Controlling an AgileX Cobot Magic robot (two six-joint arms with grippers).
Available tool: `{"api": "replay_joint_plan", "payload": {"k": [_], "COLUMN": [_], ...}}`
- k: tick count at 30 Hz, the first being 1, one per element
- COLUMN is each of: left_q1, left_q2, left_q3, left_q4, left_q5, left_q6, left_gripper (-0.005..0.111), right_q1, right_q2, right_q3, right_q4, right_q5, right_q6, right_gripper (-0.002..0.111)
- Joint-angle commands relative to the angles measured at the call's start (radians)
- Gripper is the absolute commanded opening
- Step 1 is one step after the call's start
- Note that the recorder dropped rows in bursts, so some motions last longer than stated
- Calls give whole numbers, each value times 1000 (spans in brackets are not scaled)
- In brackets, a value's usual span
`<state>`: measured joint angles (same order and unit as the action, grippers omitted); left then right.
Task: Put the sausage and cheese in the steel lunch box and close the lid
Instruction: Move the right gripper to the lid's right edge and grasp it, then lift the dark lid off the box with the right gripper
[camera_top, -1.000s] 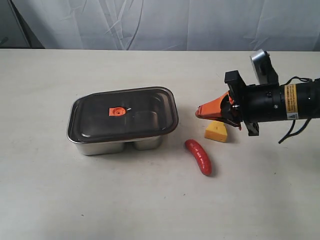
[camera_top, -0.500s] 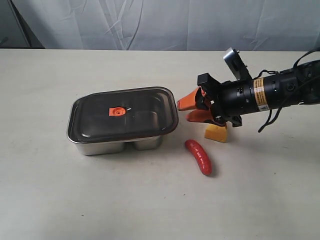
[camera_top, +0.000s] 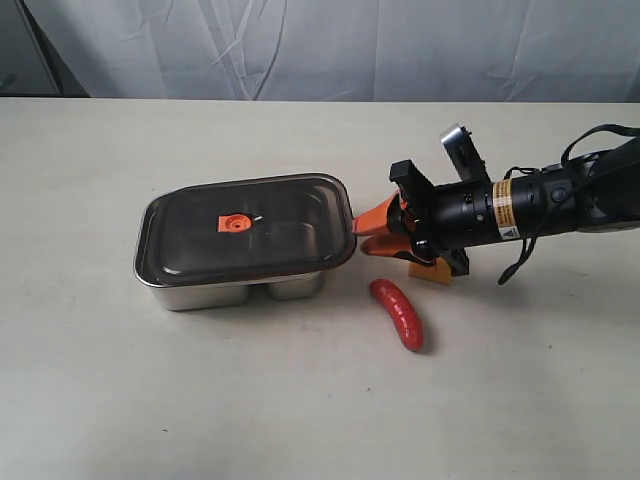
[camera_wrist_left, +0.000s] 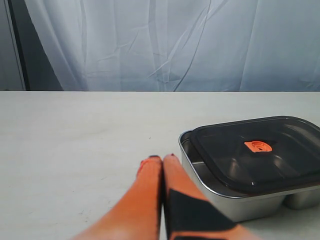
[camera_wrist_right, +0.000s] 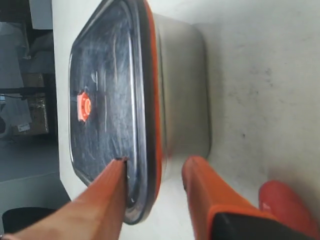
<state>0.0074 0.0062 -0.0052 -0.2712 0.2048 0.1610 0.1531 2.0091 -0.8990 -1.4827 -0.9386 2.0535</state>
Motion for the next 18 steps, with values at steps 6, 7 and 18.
{"api": "replay_joint_plan", "payload": {"k": [6,7,18], "left_q1": [1,1,1], "left_q2": [-6,-6,-6], "left_q3": [5,5,5], "left_q4": [3,3,3], "left_q5": [-15,-15,-15], "left_q6": [1,1,1], "left_gripper": [0,0,0], "right_q1": [75,85,98], "right_q2": [10,10,8], "right_q3": [-4,-4,-4], "right_q4": [58,76,99], "right_q5": [38,50,-21], "right_q6": [-52,-68,-143], "right_gripper": [38,38,-1]}}
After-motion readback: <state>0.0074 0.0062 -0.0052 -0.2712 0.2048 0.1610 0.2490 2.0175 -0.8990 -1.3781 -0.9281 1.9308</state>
